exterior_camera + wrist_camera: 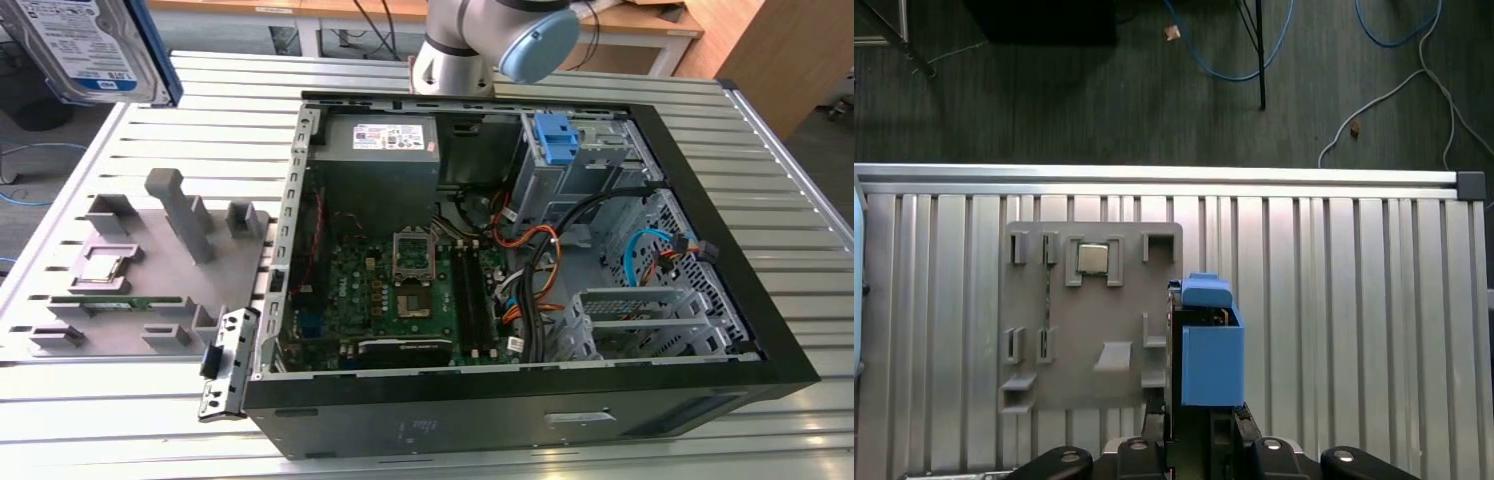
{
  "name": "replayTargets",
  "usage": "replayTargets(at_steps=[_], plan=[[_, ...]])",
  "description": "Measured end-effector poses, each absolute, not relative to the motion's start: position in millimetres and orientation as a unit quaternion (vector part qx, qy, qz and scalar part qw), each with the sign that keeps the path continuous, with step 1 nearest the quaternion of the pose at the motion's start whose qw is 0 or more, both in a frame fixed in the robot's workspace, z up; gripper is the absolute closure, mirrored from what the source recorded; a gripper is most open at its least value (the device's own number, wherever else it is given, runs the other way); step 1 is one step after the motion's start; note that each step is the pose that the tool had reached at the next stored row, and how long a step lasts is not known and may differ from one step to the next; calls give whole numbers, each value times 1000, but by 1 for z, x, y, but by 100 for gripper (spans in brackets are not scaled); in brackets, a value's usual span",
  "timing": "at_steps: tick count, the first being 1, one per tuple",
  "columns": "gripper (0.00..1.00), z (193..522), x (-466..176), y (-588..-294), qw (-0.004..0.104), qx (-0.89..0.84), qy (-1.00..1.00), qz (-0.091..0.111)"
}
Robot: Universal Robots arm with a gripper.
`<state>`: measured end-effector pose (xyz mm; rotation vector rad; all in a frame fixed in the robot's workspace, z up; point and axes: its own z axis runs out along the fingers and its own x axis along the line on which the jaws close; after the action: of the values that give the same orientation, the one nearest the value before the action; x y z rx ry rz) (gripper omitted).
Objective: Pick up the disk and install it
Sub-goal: 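Pick up the disk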
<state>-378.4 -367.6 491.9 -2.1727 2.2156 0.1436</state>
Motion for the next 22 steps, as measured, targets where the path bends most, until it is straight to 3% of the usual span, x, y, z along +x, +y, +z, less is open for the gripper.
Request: replayTargets(at_steps=[22], plan=[[65, 492, -315, -368, 18, -699, 713, 46]])
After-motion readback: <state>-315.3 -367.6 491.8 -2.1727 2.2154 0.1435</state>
